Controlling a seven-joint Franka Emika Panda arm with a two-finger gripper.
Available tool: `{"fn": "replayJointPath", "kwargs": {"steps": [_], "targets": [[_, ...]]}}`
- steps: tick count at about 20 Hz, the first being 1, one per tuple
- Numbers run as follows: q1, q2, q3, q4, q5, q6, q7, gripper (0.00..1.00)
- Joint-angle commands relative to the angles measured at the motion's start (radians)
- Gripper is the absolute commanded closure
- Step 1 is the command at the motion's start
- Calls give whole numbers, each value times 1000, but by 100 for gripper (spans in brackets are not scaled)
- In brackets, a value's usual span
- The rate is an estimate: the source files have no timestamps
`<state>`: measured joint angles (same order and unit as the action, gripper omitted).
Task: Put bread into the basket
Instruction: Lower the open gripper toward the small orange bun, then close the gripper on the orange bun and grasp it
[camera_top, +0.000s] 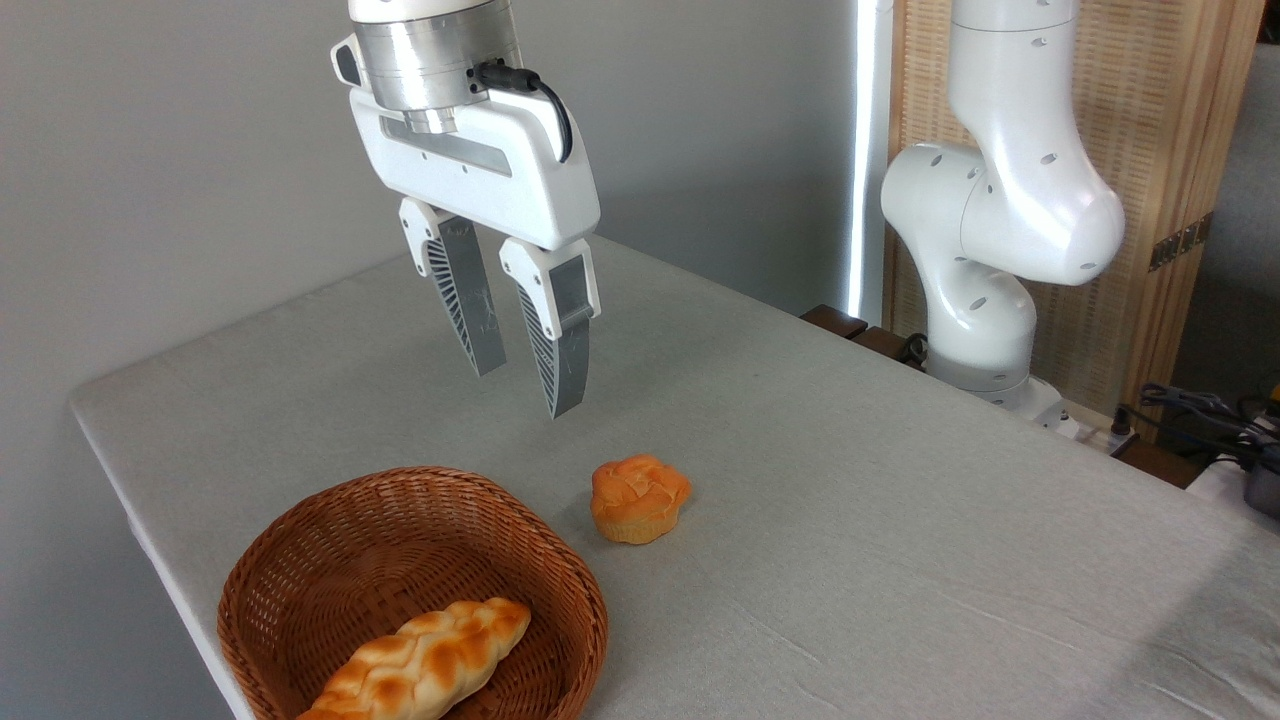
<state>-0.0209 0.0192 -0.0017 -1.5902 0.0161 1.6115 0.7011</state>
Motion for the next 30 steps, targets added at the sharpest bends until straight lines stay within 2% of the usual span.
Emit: {"fn": "replayJointPath", "kwargs": {"steps": [1, 10, 14, 16, 19, 22, 28, 29, 30], "targets": [[-16, -1, 17, -2, -15, 1, 1, 0], [-16, -18, 5, -48, -16, 11, 6, 0], [-19, -136, -14, -273, -15, 163, 14, 0], [-40, -169, -14, -361, -5, 217, 17, 0], [-76, -182, -14, -482, 65, 297, 41, 0], [-100, -183, -14, -563, 70, 347, 43, 0], [-103, -183, -14, -651, 99, 363, 58, 0], [-103, -183, -14, -666, 99, 376, 57, 2], [-103, -183, -14, -686, 99, 398, 55, 16]]}}
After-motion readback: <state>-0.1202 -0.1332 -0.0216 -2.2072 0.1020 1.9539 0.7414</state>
